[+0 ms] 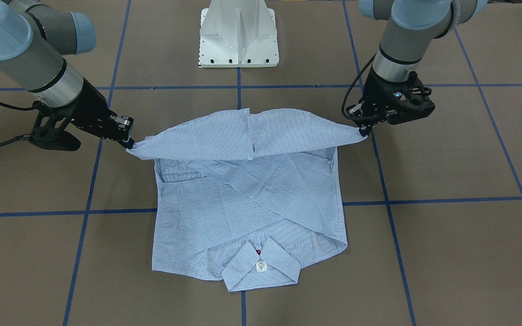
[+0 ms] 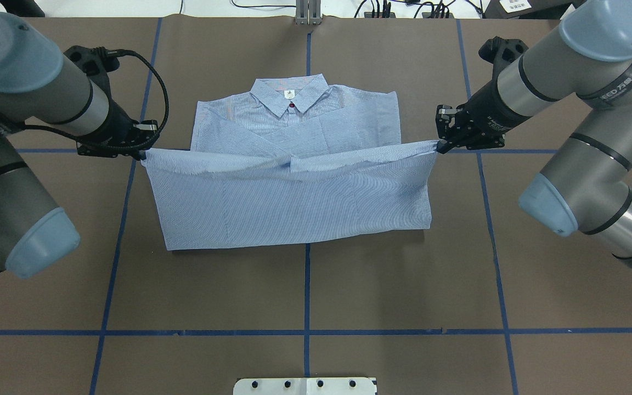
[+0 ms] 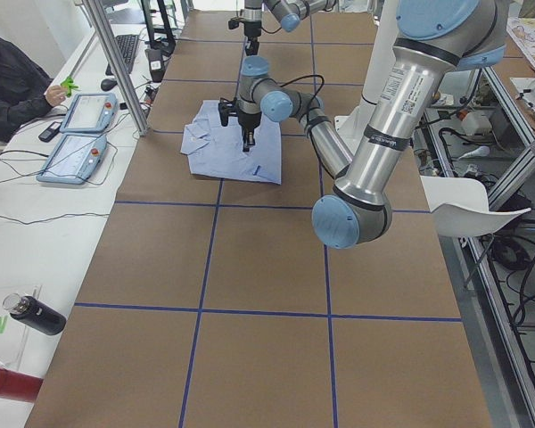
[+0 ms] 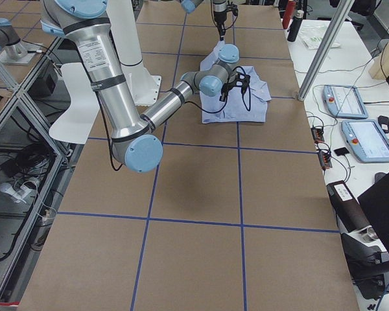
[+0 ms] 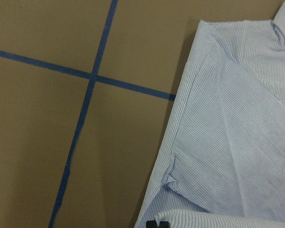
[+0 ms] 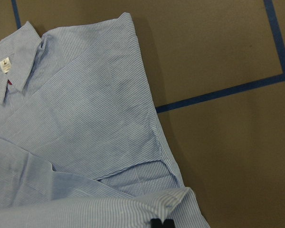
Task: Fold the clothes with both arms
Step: 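Lay the hem down near the collar with both grippers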
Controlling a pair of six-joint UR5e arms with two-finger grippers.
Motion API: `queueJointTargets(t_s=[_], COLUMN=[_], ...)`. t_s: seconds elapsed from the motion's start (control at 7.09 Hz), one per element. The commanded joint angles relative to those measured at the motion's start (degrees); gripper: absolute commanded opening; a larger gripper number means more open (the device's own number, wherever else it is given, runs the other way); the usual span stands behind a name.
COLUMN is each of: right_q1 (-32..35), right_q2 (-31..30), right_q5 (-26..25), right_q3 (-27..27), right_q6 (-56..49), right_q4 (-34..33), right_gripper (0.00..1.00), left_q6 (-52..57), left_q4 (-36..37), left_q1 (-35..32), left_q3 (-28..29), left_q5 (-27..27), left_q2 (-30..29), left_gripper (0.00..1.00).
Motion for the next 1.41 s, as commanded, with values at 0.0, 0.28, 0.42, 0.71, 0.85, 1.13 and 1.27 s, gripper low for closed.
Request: queueJointTargets(t_s=[0.0, 0.28, 0.42, 0.71, 0.85, 1.13, 1.27], right_q1=[1.8, 2.7, 2.8, 2.8, 2.7, 2.9, 3.2], right_q2=[3.1, 6.9, 8.8, 11.6, 13.7, 14.9, 15.0], right_q5=[-0.3, -1.8, -2.8, -3.0, -3.2, -3.3, -4.1], right_q3=[-3.0, -7.6, -11.5, -19.5, -21.8, -23.5, -23.9], right_q6=[-0.1, -0.1, 0.0, 0.1, 0.1, 0.0, 0.0], right_q4=[0.0, 0.1, 3.0, 10.0, 10.0, 10.1, 10.1], right_gripper=[0.00, 0.00, 0.00, 0.00, 0.00, 0.00, 0.00], left_q6=[0.8, 0.7, 0.4, 0.2, 0.1, 0.1, 0.2], left_q4=[-6.1, -11.6, -14.7, -17.6, -17.7, -19.7, -20.8], left_q1=[-2.3, -2.3, -2.3, -2.3, -2.4, -3.0, -4.1], left_q3=[6.3, 11.7, 14.0, 18.5, 19.3, 21.4, 22.5], left_q5=[-1.4, -1.4, -1.4, -1.3, -1.2, -1.1, -1.1], left_q2=[-1.7, -2.6, -2.9, -5.2, -6.1, -6.9, -6.9], left_gripper=[0.00, 0.00, 0.00, 0.00, 0.00, 0.00, 0.00])
